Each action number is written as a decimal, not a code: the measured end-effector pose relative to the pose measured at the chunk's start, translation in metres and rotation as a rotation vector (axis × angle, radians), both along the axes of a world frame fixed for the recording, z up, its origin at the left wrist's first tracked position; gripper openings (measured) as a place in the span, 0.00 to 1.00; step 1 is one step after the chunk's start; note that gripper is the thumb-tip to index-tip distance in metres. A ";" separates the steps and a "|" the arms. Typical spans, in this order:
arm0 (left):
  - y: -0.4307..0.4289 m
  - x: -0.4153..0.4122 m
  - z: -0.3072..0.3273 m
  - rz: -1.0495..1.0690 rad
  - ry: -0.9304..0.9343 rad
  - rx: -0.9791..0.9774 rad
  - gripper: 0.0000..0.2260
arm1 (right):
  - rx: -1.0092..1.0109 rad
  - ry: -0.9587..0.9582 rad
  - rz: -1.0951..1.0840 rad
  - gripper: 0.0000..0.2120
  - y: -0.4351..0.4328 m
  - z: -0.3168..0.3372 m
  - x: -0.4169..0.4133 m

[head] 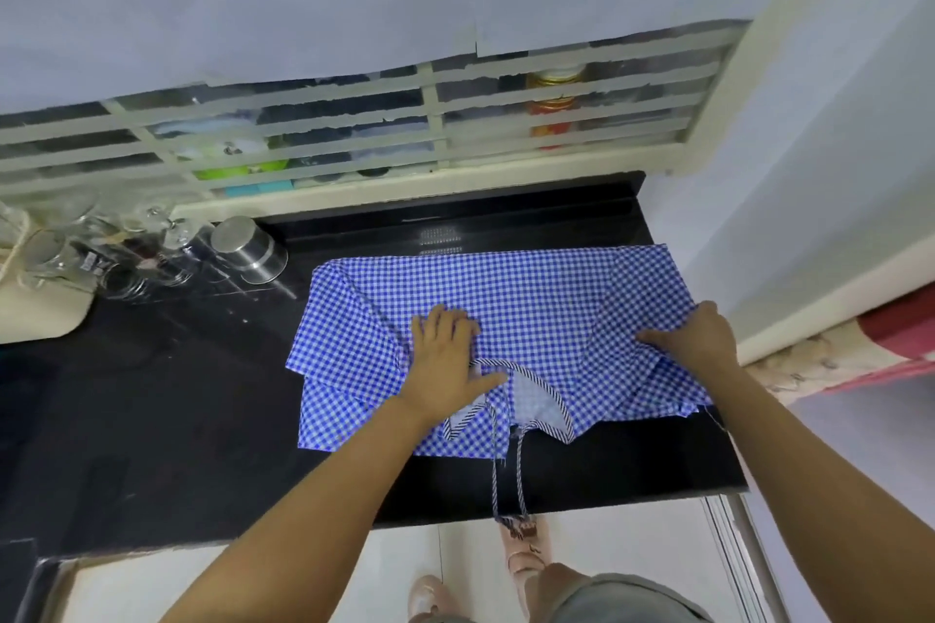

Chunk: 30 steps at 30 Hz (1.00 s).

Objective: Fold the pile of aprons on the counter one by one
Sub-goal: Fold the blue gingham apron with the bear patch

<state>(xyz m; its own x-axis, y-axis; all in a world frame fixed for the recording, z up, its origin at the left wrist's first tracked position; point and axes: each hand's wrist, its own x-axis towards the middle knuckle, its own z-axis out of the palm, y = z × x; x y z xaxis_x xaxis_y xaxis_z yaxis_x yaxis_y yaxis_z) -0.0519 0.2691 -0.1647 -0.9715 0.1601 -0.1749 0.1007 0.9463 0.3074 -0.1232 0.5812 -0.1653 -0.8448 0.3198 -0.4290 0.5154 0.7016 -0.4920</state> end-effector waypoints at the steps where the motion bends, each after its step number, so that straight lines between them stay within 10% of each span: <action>1: 0.005 0.002 -0.005 -0.007 -0.092 0.000 0.38 | -0.018 -0.020 -0.004 0.40 -0.001 0.003 0.001; 13: 0.024 0.026 -0.031 0.022 -0.236 -0.157 0.37 | -0.451 0.026 0.083 0.23 -0.027 0.095 0.009; 20: -0.017 0.006 0.024 0.369 -0.393 0.807 0.17 | -0.531 0.153 0.397 0.10 -0.127 0.176 0.023; 24: -0.080 0.003 0.046 0.574 0.148 0.546 0.15 | -0.373 0.220 0.694 0.11 -0.201 0.184 0.034; 26: -0.118 0.006 0.041 0.642 0.039 0.518 0.21 | -0.345 0.207 0.781 0.15 -0.240 0.171 0.037; 30: -0.141 0.033 0.032 0.977 -0.296 1.265 0.31 | -0.490 0.109 0.901 0.09 -0.310 0.109 0.045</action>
<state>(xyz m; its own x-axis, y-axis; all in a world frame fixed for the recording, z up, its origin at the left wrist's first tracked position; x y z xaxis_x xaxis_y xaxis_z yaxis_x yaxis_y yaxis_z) -0.0193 0.1277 -0.1328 -0.7421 -0.2847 -0.6068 -0.5546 -0.2475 0.7945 -0.0781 0.2713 -0.0565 -0.7266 -0.6405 -0.2486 -0.1669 0.5155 -0.8405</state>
